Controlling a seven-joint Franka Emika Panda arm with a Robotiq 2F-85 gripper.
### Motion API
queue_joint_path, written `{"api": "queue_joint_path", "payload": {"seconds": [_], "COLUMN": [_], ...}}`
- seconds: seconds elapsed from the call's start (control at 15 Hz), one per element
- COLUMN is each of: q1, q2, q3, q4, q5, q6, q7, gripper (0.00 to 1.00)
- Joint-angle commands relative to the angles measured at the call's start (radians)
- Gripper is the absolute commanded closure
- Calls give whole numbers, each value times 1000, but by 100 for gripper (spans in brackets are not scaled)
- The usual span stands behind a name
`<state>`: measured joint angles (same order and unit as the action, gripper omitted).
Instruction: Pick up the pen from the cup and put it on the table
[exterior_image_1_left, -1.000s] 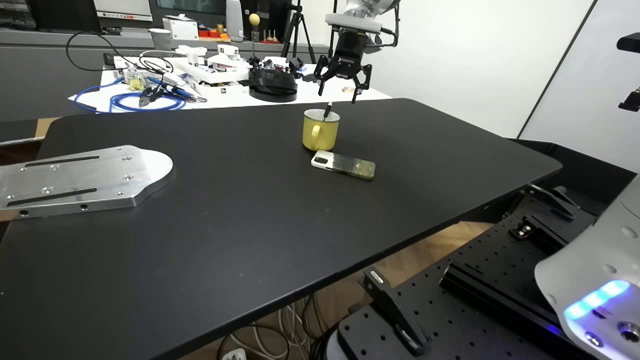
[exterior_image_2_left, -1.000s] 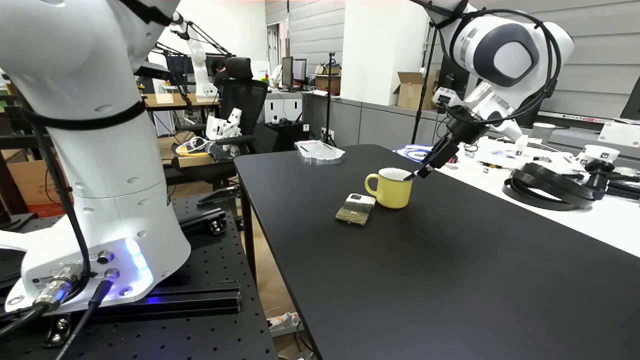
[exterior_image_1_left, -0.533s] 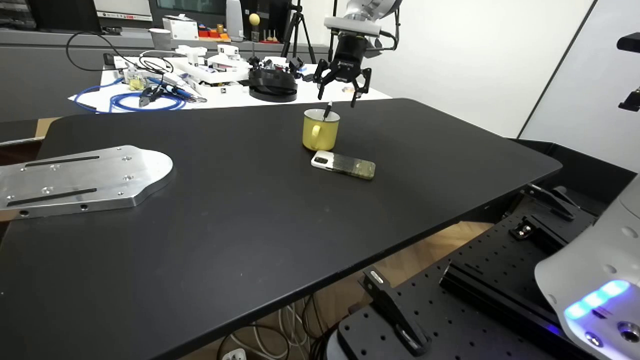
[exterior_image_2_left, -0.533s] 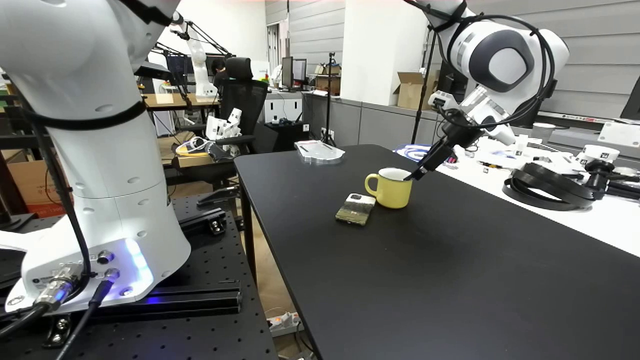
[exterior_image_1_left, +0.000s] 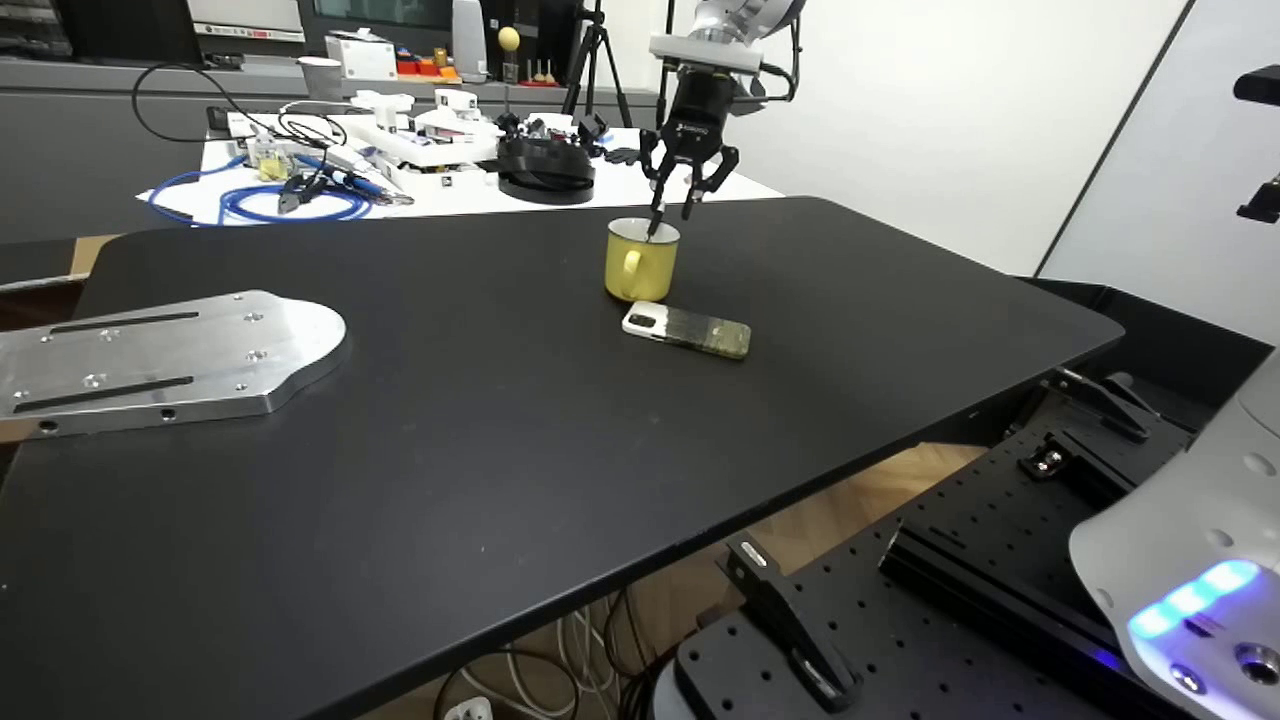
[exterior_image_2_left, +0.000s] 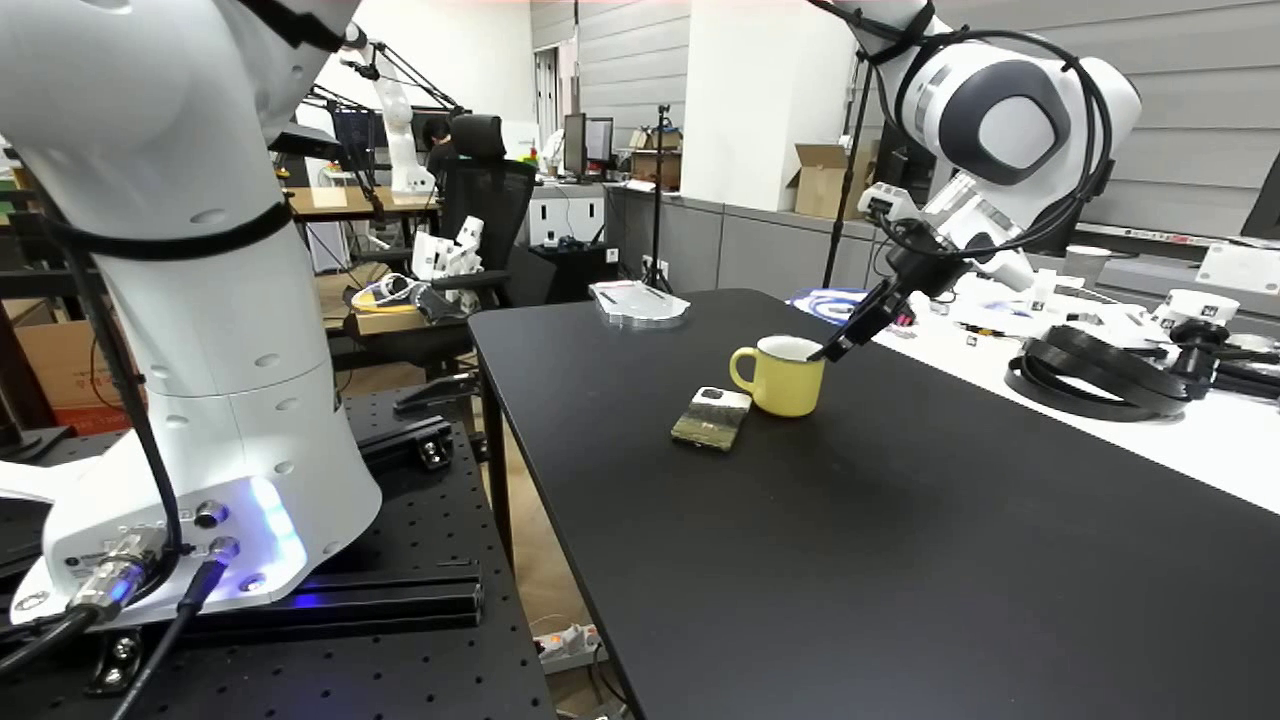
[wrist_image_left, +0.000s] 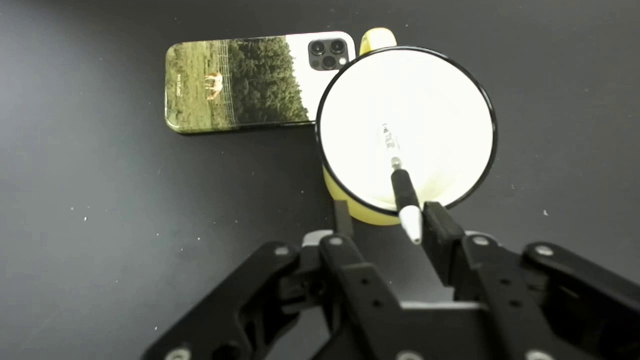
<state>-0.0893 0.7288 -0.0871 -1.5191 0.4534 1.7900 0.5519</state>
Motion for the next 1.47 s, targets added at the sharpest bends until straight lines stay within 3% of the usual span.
{"api": "queue_joint_path", "payload": {"seconds": [0.0,0.07,0.2,1.07,1.4], "q1": [0,-1,-4,-39,-86], "q2": [-12,-10,-8,-51,-3], "q3": [-3,-4,-3,15,22], "q4": [-11,-10,-7,202,267], "q5": [10,9,13,76,175], "q6": [2,1,-7,-126,-61], "q7": [35,37,40,36,35], "gripper": [88,96,100,97,97]}}
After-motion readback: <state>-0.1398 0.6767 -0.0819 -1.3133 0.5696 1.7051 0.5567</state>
